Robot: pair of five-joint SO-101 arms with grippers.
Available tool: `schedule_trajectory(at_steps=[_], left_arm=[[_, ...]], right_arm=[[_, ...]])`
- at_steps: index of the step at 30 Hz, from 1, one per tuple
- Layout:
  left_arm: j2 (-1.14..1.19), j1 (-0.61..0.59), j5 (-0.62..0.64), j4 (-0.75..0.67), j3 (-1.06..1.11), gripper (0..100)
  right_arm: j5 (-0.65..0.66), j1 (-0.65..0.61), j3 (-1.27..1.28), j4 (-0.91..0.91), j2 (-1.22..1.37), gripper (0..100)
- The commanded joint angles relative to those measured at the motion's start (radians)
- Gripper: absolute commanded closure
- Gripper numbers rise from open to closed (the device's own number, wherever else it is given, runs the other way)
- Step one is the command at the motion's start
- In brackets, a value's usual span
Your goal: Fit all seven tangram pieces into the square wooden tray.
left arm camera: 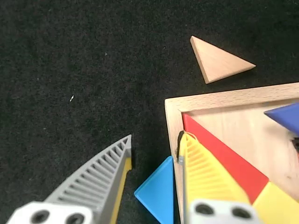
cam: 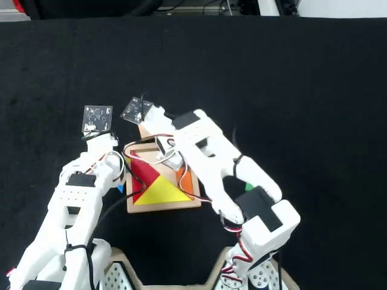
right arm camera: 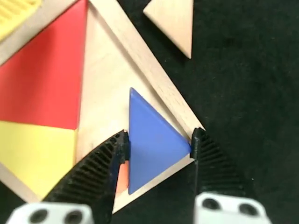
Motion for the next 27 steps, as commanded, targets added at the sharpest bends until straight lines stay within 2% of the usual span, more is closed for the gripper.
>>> schedule_trajectory(at_steps=[1, 11, 17, 23, 27], left_arm=[[-0.012, 0.010, -0.002, -0.015, -0.015, 83], [-0.012, 0.010, -0.002, -0.015, -0.015, 83], [-0.012, 0.010, -0.002, -0.015, -0.015, 83], [-0.012, 0.010, -0.002, -0.015, -0.015, 83], [-0.012, 0.010, -0.002, -0.015, -0.015, 83]], right_arm=[[-0.012, 0.005, 0.007, -0.041, -0.008, 79.5], [-0.012, 0.006, 0.007, -0.029, -0.010, 78.8], [-0.012, 0.006, 0.007, 0.003, -0.012, 69.5], [-0.008, 0.008, -0.024, 0.003, -0.027, 74.3], [-0.012, 0.005, -0.044, -0.015, -0.059, 87.4]])
